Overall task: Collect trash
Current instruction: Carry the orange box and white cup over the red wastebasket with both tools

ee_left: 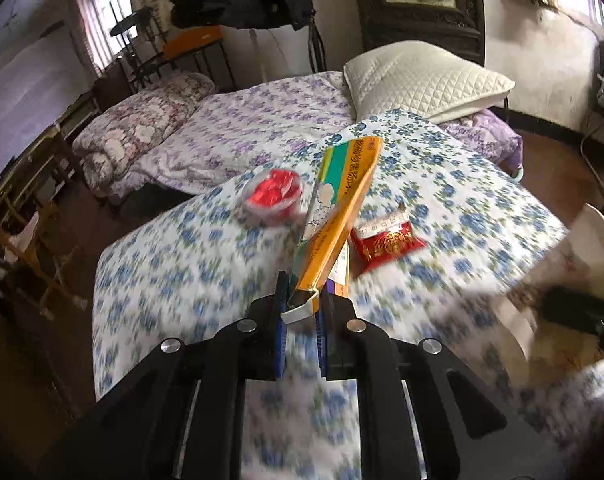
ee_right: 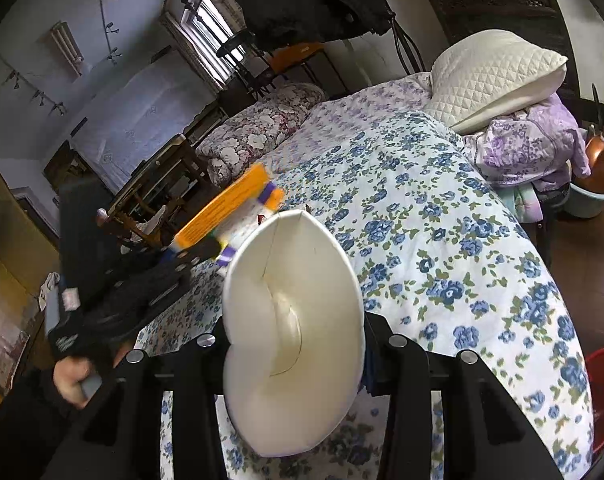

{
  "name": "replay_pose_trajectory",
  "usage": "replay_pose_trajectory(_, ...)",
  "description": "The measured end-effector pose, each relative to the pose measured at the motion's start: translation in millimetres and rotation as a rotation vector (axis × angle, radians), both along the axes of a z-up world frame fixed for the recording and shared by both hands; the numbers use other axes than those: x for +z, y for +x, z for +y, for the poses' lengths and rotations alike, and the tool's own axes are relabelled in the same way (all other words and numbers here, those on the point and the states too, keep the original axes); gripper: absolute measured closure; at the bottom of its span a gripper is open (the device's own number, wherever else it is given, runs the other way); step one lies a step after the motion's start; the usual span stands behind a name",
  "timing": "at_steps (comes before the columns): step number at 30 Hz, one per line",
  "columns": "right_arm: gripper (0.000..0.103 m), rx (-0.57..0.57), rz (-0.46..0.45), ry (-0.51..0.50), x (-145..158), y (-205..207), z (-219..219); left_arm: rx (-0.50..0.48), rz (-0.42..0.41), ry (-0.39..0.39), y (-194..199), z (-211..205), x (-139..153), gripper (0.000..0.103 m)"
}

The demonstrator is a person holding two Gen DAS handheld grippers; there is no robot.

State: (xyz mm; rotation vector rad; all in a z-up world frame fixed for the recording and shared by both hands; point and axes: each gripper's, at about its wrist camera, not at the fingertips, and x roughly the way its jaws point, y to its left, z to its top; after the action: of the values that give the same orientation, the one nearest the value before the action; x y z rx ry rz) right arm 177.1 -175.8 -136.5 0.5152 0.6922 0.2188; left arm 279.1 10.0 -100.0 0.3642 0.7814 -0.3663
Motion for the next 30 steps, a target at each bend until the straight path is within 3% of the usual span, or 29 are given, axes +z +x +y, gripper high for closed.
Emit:
replay_pose_trajectory(9,0.061,0.052,0.016,-0.042,23,-54,9,0.097,0.020,-0.158,-103,22,31,0.090)
replay_pose_trajectory(15,0.061,0.075,0.079,-0.159,28,-92,14,0.168,0.084,-0.218,-160,16,24,0.090)
replay_pose_trajectory(20,0.061,0.065,0.121,-0.219,21,-100,16,0.203,0.136,-0.245,-178,13,9,0.090)
replay_pose_trajectory(30,0.058,0.075,0.152,-0.227,17,-91,15,0.211,0.192,-0.280,-177,13,-20,0.090)
